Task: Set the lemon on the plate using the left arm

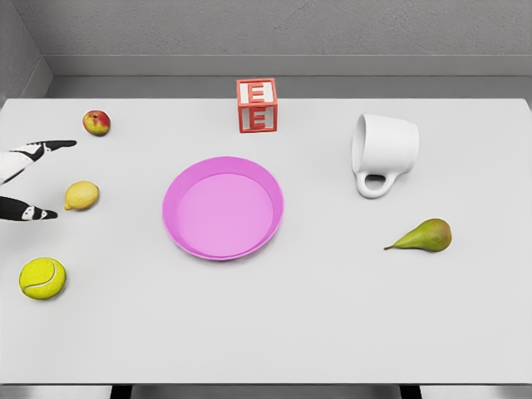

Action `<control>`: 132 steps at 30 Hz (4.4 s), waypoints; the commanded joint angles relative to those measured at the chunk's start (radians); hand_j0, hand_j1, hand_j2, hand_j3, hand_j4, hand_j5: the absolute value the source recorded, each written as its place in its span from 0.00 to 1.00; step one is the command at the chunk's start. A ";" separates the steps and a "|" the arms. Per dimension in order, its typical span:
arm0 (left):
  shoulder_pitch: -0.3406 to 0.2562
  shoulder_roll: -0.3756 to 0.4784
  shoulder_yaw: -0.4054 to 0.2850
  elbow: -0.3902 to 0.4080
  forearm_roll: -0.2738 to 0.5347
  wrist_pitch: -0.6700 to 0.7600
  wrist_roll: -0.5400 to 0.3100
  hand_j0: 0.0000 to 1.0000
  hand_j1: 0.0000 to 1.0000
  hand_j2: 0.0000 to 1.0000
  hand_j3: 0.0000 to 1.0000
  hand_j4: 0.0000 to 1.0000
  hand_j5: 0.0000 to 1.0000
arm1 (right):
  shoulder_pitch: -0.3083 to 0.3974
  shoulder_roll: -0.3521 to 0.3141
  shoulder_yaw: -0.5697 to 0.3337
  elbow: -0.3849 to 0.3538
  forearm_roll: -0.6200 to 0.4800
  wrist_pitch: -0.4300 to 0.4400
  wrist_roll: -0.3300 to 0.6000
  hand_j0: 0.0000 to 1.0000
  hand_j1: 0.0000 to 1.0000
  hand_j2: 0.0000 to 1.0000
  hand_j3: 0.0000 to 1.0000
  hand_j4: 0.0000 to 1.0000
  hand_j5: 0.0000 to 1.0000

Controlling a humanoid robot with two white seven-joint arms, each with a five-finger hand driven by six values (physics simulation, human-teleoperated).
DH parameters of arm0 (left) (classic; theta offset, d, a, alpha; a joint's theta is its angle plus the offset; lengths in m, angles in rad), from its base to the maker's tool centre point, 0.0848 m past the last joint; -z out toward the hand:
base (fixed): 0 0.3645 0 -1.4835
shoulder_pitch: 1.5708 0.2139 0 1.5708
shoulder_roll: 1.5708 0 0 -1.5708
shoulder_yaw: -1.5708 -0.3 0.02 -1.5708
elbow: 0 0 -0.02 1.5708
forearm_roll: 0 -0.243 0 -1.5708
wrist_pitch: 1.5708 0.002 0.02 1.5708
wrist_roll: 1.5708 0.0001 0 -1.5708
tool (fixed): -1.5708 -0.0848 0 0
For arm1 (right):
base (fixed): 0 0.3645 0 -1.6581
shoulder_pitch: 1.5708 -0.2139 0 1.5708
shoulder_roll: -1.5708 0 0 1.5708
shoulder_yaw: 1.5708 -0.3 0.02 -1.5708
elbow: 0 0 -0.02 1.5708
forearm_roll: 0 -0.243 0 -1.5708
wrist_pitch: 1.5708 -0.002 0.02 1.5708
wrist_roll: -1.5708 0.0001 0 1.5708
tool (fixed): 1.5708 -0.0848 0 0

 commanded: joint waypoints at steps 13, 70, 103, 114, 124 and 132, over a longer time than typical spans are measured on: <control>-0.005 -0.024 -0.013 0.008 -0.074 0.002 -0.014 1.00 1.00 1.00 1.00 1.00 1.00 | 0.005 0.000 0.000 -0.001 0.000 -0.002 0.004 1.00 1.00 1.00 1.00 1.00 1.00; -0.232 -0.061 -0.248 0.135 -0.399 0.002 -0.016 0.77 0.77 0.77 0.77 0.77 0.77 | 0.005 0.000 0.000 -0.001 0.000 -0.002 0.004 1.00 1.00 1.00 1.00 1.00 1.00; -0.233 -0.046 -0.252 0.135 -0.387 0.002 -0.013 0.90 0.90 0.90 0.90 0.90 0.90 | 0.005 0.000 0.000 -0.001 0.000 -0.002 0.004 1.00 1.00 1.00 1.00 1.00 1.00; -0.232 -0.024 -0.249 0.144 -0.382 0.002 -0.010 0.90 0.90 0.90 0.90 0.90 0.90 | 0.005 0.000 0.000 -0.001 0.000 -0.002 0.004 1.00 1.00 1.00 1.00 1.00 1.00; -0.230 -0.023 -0.248 0.144 -0.376 0.002 -0.013 0.67 0.67 0.67 0.67 0.67 0.67 | 0.005 0.000 0.000 -0.001 0.000 -0.002 0.004 1.00 1.00 1.00 1.00 1.00 1.00; -0.225 -0.023 -0.248 0.144 -0.376 0.002 -0.013 0.61 0.61 0.61 0.61 0.61 0.61 | 0.005 0.000 0.000 -0.001 0.000 -0.002 0.004 1.00 1.00 1.00 1.00 1.00 1.00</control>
